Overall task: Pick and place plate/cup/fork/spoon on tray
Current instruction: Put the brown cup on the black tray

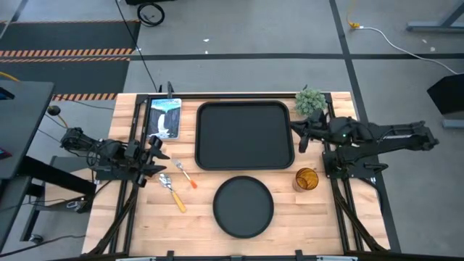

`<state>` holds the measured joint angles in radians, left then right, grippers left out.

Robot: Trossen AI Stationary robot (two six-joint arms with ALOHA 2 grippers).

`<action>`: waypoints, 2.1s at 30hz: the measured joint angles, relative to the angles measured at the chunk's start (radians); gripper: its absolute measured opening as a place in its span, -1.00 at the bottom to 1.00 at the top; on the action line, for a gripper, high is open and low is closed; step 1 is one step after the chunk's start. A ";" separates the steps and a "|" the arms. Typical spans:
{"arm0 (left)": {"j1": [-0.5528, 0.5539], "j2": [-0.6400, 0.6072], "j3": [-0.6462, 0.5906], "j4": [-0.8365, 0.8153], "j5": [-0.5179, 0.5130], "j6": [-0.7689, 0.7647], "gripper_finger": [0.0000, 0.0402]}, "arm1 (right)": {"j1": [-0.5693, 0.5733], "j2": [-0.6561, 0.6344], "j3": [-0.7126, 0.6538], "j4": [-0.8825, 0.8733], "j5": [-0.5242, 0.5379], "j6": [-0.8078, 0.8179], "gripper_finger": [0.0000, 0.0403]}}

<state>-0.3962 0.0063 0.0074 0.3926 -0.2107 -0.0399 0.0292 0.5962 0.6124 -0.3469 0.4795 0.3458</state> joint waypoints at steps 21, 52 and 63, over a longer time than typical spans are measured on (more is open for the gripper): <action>0.000 0.000 0.000 0.004 -0.033 0.013 -0.18 | 0.057 0.479 0.387 -0.757 -0.293 0.042 -0.95; 0.000 0.000 0.000 -0.119 -0.049 0.071 -0.18 | 0.109 0.753 0.567 -1.145 -0.445 0.008 -0.41; 0.000 0.000 0.000 -0.120 -0.049 0.070 -0.18 | 0.178 0.791 0.567 -1.184 -0.537 0.108 -0.42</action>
<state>-0.3960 0.0063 0.0078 0.2729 -0.2592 0.0303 0.2071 1.3876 1.1790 -1.5307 -0.0576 0.4538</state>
